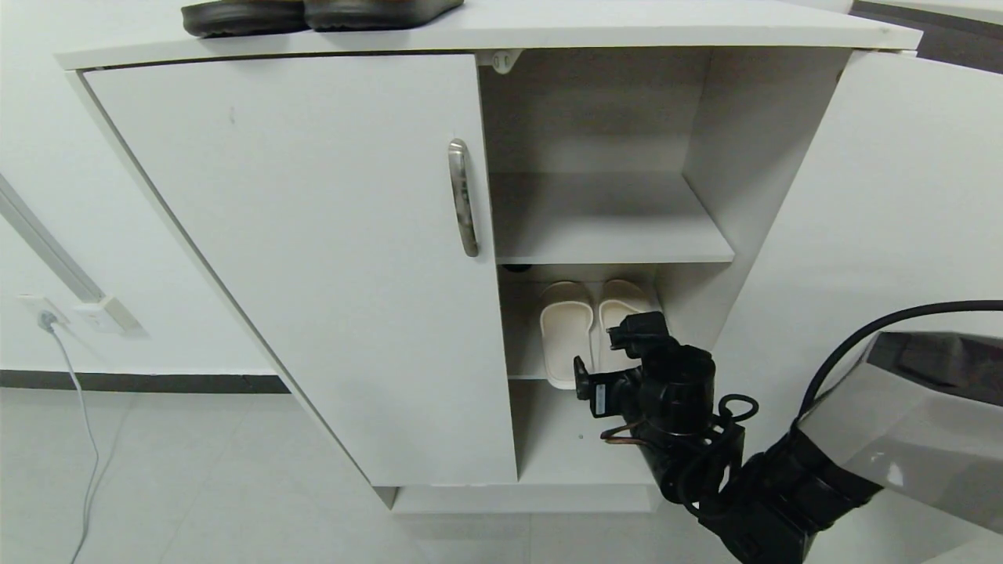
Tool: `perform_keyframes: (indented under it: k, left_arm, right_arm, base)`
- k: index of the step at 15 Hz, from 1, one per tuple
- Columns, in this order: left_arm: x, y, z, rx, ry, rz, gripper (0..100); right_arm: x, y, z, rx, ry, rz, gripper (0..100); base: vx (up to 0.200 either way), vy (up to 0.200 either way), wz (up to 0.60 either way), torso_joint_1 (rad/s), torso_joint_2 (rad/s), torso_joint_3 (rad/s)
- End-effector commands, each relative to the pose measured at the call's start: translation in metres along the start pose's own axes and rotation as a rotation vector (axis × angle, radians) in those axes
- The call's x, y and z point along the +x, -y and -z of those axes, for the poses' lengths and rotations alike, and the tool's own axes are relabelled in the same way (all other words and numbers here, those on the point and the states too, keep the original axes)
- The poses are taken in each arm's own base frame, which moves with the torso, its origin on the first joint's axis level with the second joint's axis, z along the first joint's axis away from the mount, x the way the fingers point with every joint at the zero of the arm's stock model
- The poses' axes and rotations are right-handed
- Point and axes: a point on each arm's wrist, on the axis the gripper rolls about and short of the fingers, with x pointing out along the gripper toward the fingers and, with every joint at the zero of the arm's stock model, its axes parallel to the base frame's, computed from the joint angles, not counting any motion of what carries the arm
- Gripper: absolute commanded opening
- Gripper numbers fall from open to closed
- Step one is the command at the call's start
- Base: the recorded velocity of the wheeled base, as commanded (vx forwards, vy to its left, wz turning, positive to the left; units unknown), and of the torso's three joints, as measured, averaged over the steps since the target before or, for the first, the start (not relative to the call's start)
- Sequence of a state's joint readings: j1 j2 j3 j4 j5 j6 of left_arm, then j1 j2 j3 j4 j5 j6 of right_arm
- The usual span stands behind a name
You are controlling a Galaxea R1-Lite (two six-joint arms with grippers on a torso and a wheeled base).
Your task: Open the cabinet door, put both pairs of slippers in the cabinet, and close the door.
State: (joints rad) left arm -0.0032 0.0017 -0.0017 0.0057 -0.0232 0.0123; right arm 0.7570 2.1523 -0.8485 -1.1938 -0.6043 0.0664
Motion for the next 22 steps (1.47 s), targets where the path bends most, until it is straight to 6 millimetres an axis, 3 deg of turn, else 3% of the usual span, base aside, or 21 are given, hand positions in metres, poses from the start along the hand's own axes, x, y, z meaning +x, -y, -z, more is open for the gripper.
perform_keyframes:
  k: [1,10,22]
  left_arm:
    - [0.0,0.0,0.0,0.0,-0.002,0.001,0]
    - [0.0,0.0,0.0,-0.002,-0.002,0.001,0]
    - [0.0,0.0,0.0,-0.002,-0.002,0.003,0]
  right_arm:
    - [-0.012,0.002,-0.016,0.02,0.028,-0.013,100]
    - [-0.028,0.005,0.002,-0.013,-0.038,-0.038,100]
    - [-0.029,0.005,-0.007,-0.007,-0.014,-0.047,100]
  base:
    - [0.0,0.0,0.0,0.0,0.0,0.0]
    - [-0.178,0.0,0.0,0.001,0.0,0.0]
    - [0.0,0.0,0.0,0.0,0.0,0.0]
